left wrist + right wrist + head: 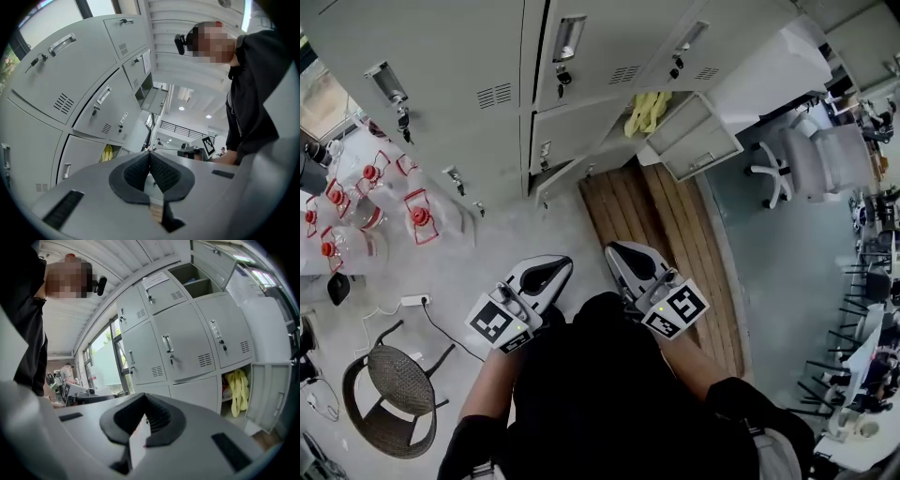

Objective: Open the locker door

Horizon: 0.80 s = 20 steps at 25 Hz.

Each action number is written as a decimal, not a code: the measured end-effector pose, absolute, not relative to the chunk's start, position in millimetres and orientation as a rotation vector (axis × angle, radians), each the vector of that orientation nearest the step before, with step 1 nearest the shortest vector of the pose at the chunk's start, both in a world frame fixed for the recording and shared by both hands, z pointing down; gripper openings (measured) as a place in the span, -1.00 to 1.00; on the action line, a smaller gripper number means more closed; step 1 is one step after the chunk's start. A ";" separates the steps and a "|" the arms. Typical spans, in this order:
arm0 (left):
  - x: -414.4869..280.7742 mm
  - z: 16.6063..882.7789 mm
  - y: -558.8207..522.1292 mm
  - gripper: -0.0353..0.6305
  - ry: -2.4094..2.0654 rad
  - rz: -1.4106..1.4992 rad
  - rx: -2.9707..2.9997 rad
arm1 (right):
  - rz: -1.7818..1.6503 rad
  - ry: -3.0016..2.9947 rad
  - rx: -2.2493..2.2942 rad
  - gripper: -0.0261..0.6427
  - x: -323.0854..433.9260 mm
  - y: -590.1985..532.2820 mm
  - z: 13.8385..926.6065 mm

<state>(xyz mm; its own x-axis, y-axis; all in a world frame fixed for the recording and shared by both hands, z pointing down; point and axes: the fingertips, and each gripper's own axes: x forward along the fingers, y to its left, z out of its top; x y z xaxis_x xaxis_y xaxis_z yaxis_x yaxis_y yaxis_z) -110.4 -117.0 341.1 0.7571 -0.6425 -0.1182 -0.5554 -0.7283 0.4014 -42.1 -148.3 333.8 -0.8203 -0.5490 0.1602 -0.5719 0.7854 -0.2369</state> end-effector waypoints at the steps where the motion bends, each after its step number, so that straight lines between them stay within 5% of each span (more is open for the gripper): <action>1: -114.1 344.9 -123.6 -0.86 -0.925 -0.362 2.599 | 0.427 -2.880 0.914 -0.89 -42.9 -155.8 335.8; 20: -123.9 369.2 -251.9 -0.86 -1.322 -0.331 2.407 | 0.560 -2.925 0.459 -0.89 -74.0 -314.0 388.5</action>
<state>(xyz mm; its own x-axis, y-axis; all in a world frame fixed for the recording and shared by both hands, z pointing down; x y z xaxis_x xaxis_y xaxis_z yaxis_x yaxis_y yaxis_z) -123.9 -251.9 369.2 0.5312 -0.8468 -0.0258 -0.7591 -0.4893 0.4294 -74.0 -314.0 388.5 -0.9455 -0.2709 0.1807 -0.3185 0.8850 -0.3396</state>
